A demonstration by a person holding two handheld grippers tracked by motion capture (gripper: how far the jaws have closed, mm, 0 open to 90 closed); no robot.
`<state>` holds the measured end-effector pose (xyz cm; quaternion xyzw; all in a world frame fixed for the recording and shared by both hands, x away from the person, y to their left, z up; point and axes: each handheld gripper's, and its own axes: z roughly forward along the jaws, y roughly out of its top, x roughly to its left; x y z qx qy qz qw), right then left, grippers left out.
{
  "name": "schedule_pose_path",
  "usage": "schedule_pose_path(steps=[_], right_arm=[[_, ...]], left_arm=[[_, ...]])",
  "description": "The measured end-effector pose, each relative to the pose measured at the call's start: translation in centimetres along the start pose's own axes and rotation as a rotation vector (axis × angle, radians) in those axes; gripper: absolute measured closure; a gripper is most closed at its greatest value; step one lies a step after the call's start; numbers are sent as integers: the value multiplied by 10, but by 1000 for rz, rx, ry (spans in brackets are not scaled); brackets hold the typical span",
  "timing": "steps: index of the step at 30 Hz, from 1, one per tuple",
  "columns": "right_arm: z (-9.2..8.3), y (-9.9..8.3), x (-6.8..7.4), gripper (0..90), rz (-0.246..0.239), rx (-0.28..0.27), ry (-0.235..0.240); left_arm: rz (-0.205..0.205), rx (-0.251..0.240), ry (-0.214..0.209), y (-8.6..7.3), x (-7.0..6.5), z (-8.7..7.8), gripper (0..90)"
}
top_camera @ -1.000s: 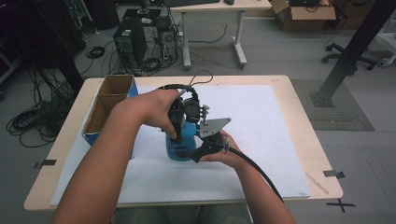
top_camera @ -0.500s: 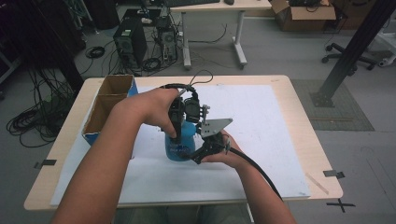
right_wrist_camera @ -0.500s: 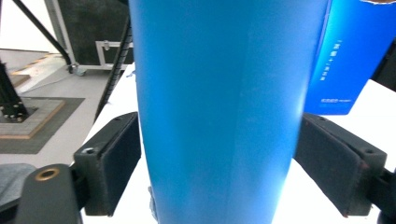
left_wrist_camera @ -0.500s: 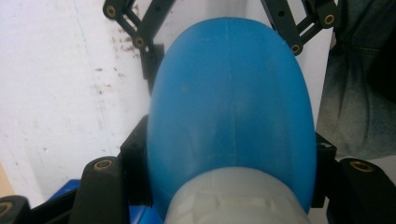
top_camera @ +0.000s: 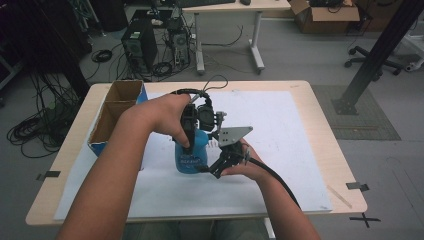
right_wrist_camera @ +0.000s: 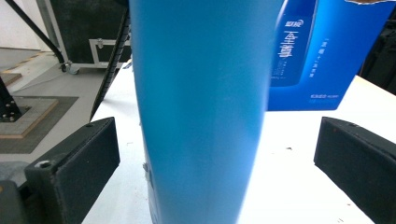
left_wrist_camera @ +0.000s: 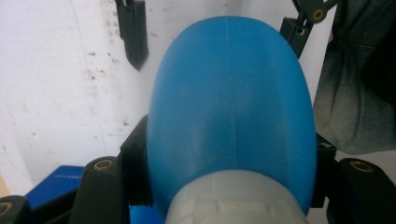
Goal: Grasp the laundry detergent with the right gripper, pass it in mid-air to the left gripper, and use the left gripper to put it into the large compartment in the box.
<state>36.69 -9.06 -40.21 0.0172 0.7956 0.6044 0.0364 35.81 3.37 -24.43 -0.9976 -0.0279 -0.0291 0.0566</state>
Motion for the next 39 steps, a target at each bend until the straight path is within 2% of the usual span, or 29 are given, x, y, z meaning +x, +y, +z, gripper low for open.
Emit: schedule_pose_path(steps=[7,15,18,25,28,30,36,39], right_arm=[[-16,2,-1,0,-5,-8,-17],[-35,6,0,0,-17,1,-41],[-43,7,-1,0,-21,11,-53],[-65,13,-1,0,-33,15,-80],[-74,14,-1,0,-36,20,-91],[-79,15,-1,0,-40,28,-98],[-94,19,0,0,-49,40,-119],[-101,21,0,0,-49,39,-131]], left_arm=[[-17,31,-12,2,0,1,385],[-20,0,-1,-1,0,-1,385],[-54,30,-6,1,1,-4,385],[-94,65,13,0,4,-3,385],[-107,50,8,-2,5,-5,386],[-125,22,8,-4,6,-6,385],[-198,-5,20,-6,6,-15,385],[-253,-21,34,-7,7,-23,385]])
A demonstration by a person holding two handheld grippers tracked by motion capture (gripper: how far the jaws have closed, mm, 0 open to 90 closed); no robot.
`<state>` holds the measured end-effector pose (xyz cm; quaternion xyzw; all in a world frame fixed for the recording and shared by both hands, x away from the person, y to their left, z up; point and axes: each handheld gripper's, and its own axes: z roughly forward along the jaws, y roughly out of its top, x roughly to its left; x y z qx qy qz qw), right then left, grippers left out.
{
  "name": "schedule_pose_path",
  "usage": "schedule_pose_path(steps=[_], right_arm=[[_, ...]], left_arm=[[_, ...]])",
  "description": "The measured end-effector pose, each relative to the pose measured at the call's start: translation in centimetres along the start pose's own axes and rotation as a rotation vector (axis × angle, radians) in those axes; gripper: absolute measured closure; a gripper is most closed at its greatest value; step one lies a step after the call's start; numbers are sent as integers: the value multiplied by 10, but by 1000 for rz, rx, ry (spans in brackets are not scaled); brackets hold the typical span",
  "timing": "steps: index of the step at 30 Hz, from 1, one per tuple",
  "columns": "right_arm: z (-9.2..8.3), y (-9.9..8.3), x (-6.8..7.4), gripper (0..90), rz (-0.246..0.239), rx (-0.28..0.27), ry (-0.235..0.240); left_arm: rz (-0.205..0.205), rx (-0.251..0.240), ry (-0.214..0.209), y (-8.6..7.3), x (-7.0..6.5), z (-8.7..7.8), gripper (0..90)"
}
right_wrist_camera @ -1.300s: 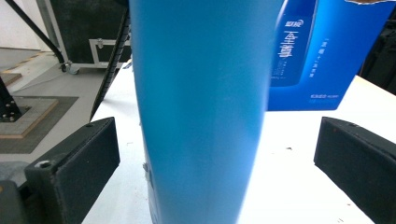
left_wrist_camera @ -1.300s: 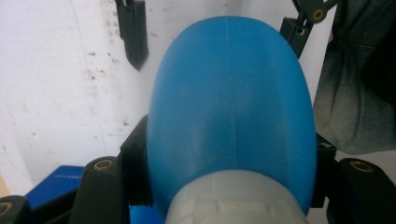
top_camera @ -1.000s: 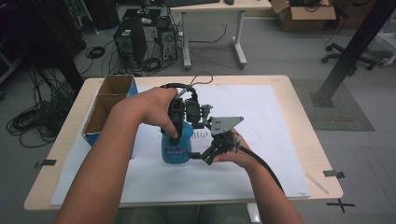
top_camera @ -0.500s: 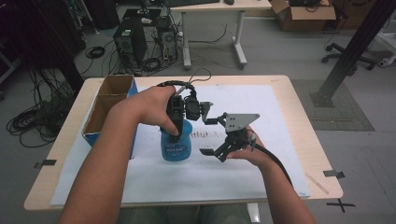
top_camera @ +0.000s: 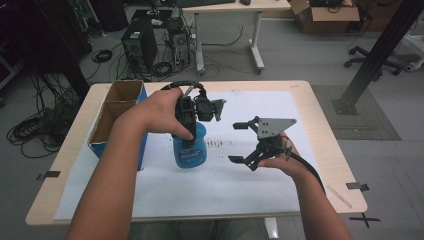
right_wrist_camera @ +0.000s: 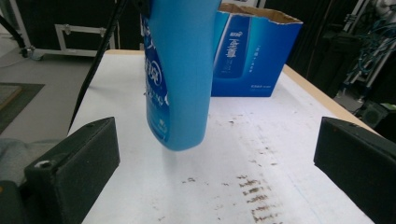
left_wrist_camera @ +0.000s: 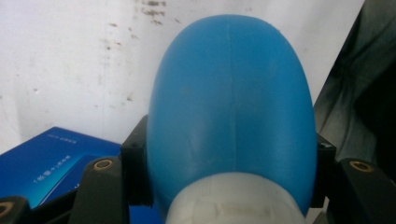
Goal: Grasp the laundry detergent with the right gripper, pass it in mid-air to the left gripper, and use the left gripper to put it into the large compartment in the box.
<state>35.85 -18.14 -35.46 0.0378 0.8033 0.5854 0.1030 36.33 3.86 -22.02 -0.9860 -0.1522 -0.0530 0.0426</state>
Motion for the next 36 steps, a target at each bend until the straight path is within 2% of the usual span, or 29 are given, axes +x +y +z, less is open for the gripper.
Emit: schedule_pose_path(steps=[5,11,14,19,20,24,25,30,32,34,36], right_arm=[[-6,2,0,1,-9,1,-6],[-15,4,-3,1,-8,11,-21],[-20,4,-5,1,0,18,-32],[-27,0,-11,2,9,57,-58],[-29,0,-13,2,4,65,-65],[-36,0,-20,2,-19,115,-83],[-37,0,-22,2,-23,137,-88],[-43,6,-32,2,-14,202,-104],[-45,9,-35,2,-14,221,-98],[-47,14,-38,4,-22,261,-88],[-48,15,-40,15,-25,277,-78]], left_arm=[[-147,-16,4,-3,5,-9,385],[-210,-38,18,-11,9,-22,385],[-260,-45,14,-14,12,-29,385],[-295,-47,36,-20,16,-38,385],[-300,-63,38,-21,17,-40,385],[-327,-73,32,-25,20,-45,385],[-346,-80,29,-27,21,-46,385],[-377,-98,15,-32,25,-51,385],[-375,-111,23,-34,25,-55,386],[-403,-110,17,-36,26,-57,385],[-420,-114,21,-39,27,-60,385]])
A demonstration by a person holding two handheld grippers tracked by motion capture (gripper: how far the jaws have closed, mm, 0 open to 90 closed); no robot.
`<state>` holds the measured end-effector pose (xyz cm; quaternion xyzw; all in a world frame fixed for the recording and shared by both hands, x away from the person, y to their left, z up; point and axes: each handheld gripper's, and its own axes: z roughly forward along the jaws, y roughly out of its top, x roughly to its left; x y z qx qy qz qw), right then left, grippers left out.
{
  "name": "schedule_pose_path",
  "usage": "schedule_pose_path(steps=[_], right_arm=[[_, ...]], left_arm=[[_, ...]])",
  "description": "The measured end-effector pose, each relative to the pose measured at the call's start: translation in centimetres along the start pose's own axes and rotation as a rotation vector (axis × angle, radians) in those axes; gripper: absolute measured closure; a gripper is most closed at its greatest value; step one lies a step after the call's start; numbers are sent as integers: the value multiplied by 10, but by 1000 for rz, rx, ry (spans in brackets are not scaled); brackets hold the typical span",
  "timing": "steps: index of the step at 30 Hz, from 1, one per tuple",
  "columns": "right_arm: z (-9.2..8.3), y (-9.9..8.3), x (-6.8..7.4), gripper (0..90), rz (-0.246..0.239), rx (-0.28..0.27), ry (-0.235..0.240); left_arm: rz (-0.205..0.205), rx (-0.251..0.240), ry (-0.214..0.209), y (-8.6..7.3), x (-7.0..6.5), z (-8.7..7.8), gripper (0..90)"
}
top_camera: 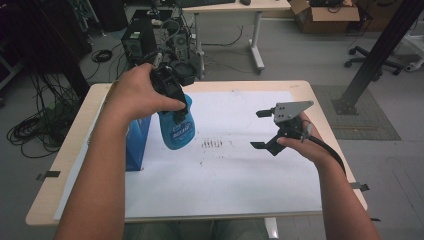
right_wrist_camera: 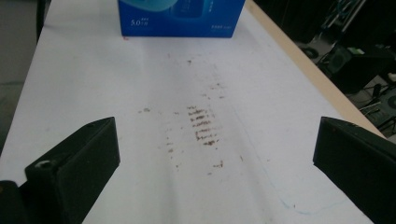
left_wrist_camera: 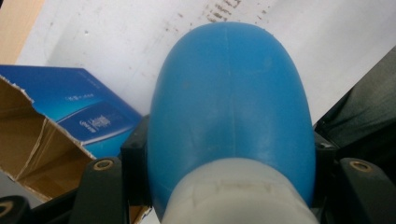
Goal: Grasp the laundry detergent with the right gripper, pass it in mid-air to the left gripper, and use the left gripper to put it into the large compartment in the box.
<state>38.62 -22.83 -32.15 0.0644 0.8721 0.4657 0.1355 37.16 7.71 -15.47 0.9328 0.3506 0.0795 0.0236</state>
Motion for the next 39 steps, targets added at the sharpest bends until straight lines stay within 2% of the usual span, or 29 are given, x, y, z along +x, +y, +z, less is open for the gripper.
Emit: schedule_pose_path(steps=[4,6,8,11,21,25,31,39], right_arm=[[-2,4,-4,21,-19,61,33],[-2,5,-7,21,-27,97,48],[-1,6,-9,21,-33,136,64],[2,6,-12,21,-40,188,74],[7,14,-16,21,-70,341,123],[9,17,-17,22,-79,375,132],[10,21,-17,24,-93,417,140],[11,20,-15,24,-101,462,159]], left_arm=[[-69,-6,-20,-4,6,-7,386],[-111,-30,-38,-6,10,-12,386],[-131,-34,-47,-8,14,-15,385],[-170,-55,-45,-12,17,-20,385],[-281,-55,-29,-27,35,-34,385],[-323,-55,-37,-32,42,-36,386],[-350,-34,-42,-39,53,-41,386],[-428,-26,-36,-47,68,-49,386]])
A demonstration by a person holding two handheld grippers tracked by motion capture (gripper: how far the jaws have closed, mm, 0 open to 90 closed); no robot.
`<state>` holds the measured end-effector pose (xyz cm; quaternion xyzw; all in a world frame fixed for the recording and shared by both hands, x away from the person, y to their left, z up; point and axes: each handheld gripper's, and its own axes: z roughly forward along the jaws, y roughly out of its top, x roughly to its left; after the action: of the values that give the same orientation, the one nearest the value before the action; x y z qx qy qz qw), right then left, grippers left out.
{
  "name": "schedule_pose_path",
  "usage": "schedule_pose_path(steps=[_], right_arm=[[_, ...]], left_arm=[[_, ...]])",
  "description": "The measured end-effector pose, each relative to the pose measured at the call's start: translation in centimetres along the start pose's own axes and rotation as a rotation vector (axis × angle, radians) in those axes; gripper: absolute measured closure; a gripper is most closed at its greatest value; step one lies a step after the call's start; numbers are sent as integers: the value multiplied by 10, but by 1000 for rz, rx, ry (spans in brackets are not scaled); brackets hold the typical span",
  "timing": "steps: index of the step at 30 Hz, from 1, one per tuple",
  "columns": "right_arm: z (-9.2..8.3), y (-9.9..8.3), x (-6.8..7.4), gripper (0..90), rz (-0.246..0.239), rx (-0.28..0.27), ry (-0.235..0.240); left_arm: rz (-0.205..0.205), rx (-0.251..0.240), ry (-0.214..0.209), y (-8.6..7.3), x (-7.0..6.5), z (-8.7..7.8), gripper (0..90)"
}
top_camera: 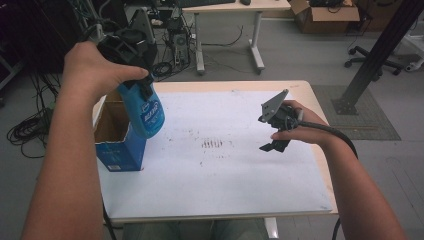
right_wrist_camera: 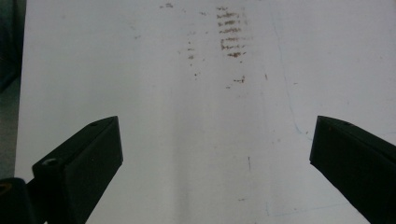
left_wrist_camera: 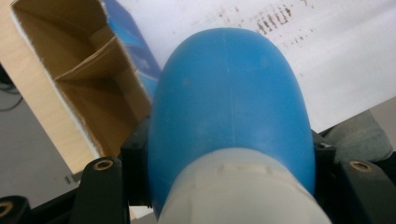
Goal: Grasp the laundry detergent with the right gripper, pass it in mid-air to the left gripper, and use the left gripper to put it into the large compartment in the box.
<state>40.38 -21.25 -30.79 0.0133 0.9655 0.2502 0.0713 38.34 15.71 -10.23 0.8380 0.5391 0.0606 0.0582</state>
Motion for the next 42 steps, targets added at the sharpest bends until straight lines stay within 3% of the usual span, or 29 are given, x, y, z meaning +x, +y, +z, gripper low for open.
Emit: schedule_pose_path(steps=[7,16,27,36,42], right_arm=[[3,2,2,27,-23,56,33],[6,5,0,30,-31,117,63],[10,8,-1,31,-42,156,88],[12,12,-2,32,-46,202,134],[11,15,1,35,-42,230,216]], left_arm=[[-73,31,8,2,21,-11,386],[-183,23,14,-1,47,-25,385],[-305,17,40,-8,78,-27,385],[-320,35,51,-10,88,-20,385],[-329,38,48,-10,93,-14,385]])
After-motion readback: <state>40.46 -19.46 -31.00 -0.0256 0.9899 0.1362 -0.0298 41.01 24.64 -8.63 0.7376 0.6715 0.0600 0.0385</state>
